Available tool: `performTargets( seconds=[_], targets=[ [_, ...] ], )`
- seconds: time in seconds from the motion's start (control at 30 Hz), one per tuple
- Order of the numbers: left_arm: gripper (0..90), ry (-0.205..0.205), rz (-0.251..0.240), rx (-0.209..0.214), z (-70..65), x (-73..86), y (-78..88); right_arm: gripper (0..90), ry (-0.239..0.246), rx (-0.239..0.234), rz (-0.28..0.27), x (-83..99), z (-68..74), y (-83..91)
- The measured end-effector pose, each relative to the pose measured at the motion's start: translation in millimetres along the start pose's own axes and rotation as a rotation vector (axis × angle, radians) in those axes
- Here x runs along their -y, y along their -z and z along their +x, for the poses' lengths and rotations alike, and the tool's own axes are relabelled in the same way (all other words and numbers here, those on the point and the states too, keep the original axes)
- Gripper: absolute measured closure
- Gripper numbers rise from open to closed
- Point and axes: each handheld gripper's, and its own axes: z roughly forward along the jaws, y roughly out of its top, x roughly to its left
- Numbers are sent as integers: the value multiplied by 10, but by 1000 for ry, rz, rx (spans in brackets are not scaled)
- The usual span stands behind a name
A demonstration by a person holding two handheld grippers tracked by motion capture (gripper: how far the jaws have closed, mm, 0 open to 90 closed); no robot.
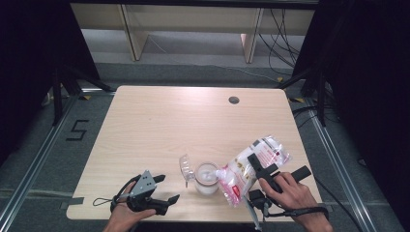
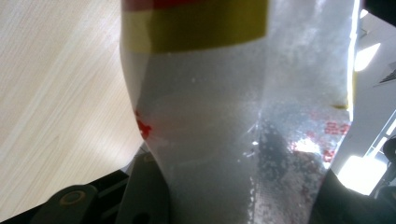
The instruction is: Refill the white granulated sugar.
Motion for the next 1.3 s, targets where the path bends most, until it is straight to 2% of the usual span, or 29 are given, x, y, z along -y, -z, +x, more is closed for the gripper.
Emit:
performTargets(
  seconds=[0.27, 0.47, 1.3],
  targets=[
    [165, 0, 1, 0, 0, 1, -2, 646, -1, -2, 0, 0, 1, -2],
    [165, -25, 7, -2, 11, -6, 5, 647, -1, -4, -3, -1, 0, -3],
    [165, -24, 2, 1, 14, -5, 1, 648, -8, -1, -1, 9, -1, 1]
  ],
)
